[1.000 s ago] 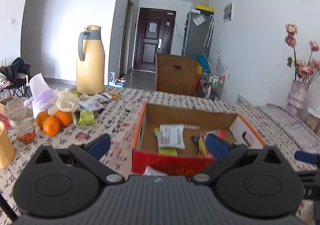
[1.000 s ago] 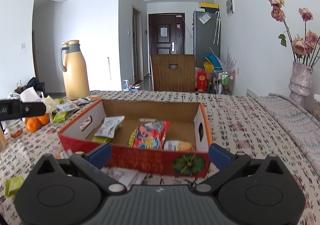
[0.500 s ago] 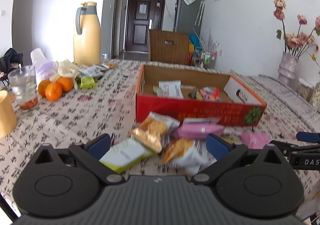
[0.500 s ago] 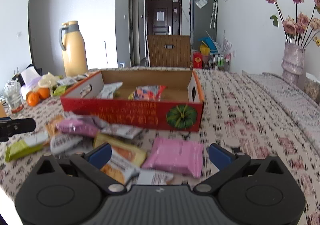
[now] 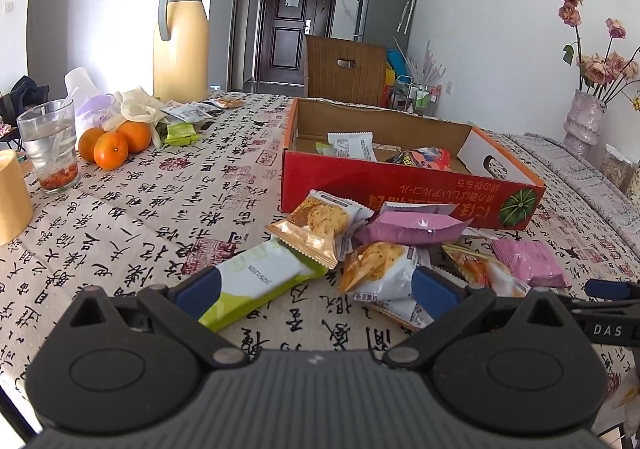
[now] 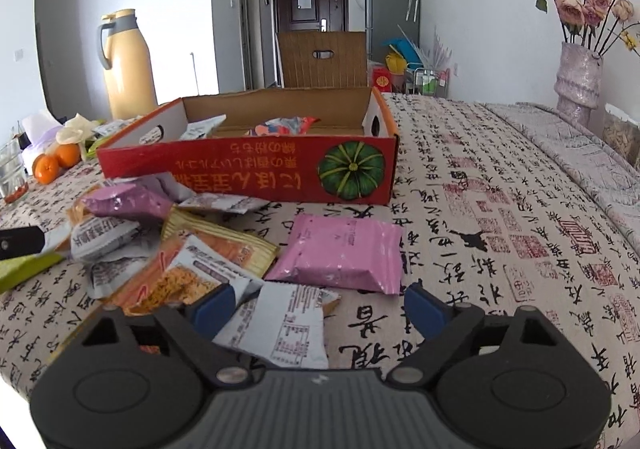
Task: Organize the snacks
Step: 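Move both tools back to the snack pile and approach a white packet with the right tool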
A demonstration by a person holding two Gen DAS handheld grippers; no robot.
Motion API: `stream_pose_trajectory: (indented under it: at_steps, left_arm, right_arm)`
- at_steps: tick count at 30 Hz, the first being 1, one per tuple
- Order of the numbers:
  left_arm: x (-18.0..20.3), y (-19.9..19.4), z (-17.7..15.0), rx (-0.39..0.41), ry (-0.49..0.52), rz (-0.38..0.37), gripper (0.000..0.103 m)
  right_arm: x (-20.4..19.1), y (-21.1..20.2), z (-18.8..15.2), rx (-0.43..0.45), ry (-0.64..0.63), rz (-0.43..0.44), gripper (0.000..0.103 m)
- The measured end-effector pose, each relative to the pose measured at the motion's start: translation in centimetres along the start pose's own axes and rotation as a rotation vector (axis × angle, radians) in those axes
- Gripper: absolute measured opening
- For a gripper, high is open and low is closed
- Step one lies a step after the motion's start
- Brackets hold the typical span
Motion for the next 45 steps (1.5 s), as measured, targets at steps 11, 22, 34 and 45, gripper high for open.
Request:
stream_pose_trajectory:
  at_steps: [11,22,34,45]
  left_arm:
    - [-0.2,0.0,0.0,-0.006,-0.008,0.003,0.103]
    - [0.1,0.1,0.0,-0.014,-0.004,-0.002,0.103]
    - [-0.9,0.2,0.4,-0.014,-0.005,0.027,0.103]
    - [-3.3,1.5,0.9,-0.049,0.054,0.075,0.103]
  right_arm:
    - [0.0,0.7,-0.6,-0.023,0.015,0.027,0.071]
    - [0.0,0.3,-1.7,-0.006,-0.043,0.025,0.064]
    - [0.9,-0.9,-1.2,0.035,0.003,0.055,0.044]
    - [2.1,-1.8,-0.5,0.078,0.041,0.034,0.044]
Point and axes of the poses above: each gripper's, at about its wrist camera, not at the fingertips, and y roughly the way its jaws point, x to its right, z to its top, the point moved 3 cm from there along y, roughly the way its jaws point, and after that the axes turned 11 degrees about -z, right-handed, at the moved point
